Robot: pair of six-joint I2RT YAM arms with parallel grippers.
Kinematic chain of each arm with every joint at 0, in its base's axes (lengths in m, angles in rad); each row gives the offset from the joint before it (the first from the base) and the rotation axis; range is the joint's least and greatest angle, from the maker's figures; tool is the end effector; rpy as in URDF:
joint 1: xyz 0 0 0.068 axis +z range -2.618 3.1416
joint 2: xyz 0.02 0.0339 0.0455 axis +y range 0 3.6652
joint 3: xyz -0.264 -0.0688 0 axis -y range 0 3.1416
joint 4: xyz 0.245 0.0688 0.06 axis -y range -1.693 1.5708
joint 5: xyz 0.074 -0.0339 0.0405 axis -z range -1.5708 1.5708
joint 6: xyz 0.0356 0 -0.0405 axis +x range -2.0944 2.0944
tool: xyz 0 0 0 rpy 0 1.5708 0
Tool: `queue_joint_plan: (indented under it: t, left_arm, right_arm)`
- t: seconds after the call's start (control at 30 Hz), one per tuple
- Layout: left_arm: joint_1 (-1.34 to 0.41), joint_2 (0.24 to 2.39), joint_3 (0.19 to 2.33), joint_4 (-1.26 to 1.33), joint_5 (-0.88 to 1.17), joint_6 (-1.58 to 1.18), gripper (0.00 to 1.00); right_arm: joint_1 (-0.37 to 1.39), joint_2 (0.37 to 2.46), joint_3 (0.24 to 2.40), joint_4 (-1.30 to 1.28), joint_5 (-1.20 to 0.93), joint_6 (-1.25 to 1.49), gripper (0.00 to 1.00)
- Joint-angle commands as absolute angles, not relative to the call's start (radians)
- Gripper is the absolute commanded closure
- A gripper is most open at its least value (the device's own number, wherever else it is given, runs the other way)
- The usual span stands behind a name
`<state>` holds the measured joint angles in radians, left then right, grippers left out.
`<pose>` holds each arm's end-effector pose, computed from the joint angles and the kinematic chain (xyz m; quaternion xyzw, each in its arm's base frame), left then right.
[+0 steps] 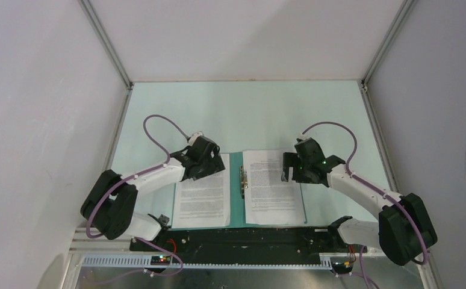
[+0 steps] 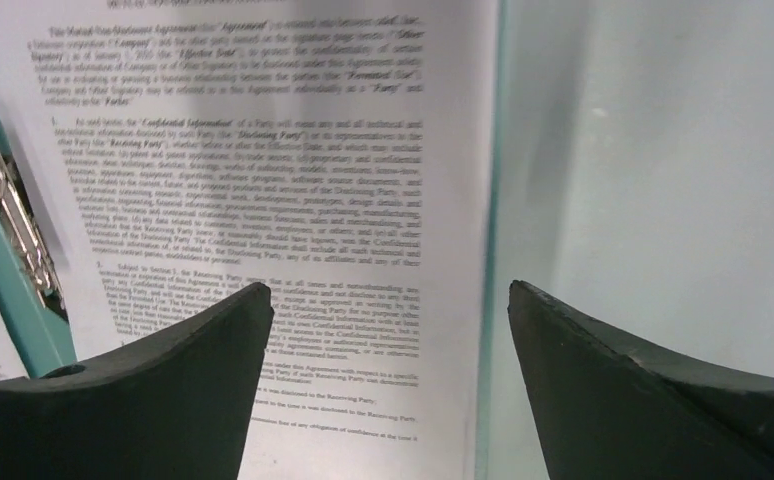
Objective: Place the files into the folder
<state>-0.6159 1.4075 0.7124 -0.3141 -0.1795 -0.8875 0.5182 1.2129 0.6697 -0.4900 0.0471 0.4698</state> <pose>0.2173 -0.1460 0.1709 -0.1542 0.9448 -0.1256 0.2604 0.1957 0.1097 0.1914 -0.0171 0.9637 0.1059 0.2445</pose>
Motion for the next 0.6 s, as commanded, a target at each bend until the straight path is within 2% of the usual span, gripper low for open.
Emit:
queue_joint_plan:
  t: [0.0,0.1,0.23,0.3,0.47,0.57]
  left_arm:
    - [-0.625,1.365,0.787,-0.337,-0.182,-0.800,0.15]
    - [-0.657,1.329,0.812,-0.373,-0.175,-0.760,0.15]
    - [-0.757,1.299,0.817,-0.392,-0.151,-0.727,0.17]
    - [-0.826,1.290,0.816,-0.393,-0.132,-0.712,0.21]
    - [-1.020,1.299,0.838,-0.391,-0.072,-0.708,0.30]
    - [-1.072,1.303,0.839,-0.385,-0.067,-0.734,0.37]
  right_arm:
    - [0.458,1.160,0.673,-0.494,0.113,0.520,0.06]
    - [0.378,1.162,0.703,-0.453,0.084,0.545,0.05]
    - [0.322,1.278,0.810,-0.383,0.051,0.557,0.11]
    - [0.318,1.349,0.875,-0.356,0.049,0.552,0.18]
    - [0.304,1.495,1.026,-0.320,-0.010,0.544,0.47]
    - [0.329,1.553,1.068,-0.334,-0.024,0.546,0.55]
